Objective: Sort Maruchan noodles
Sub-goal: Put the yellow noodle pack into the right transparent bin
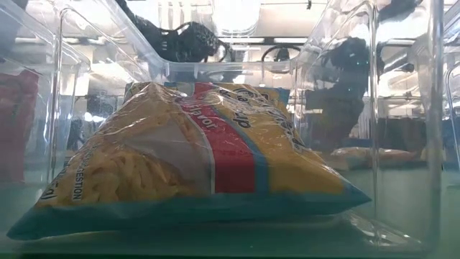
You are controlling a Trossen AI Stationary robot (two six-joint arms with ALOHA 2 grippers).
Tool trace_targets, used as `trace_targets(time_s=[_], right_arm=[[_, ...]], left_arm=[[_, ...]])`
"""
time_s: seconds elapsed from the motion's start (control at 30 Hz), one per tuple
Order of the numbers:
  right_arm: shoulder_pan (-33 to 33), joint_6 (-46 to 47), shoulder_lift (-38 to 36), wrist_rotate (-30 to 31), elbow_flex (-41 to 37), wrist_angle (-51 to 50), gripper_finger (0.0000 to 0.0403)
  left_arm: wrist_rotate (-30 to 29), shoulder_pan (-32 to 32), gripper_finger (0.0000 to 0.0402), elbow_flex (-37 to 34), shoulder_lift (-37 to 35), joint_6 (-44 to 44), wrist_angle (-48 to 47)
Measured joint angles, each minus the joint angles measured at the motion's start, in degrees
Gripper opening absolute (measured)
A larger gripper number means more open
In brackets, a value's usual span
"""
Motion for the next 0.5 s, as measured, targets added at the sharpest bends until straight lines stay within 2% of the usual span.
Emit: trace_targets(time_s=[0.3,0.5], right_arm=[[0.1,1.3,7.1,-1.8,0.0,1.9,0.0111],[0.4,2.4,8.7,-3.2,0.0,5.4,0.0111]], left_arm=[[0.0,-0.7,0.0217,0.1,5.6,-4.2,7.0],[0.0,-0.7,0.0217,0.1,7.7,-3.9,11.8]])
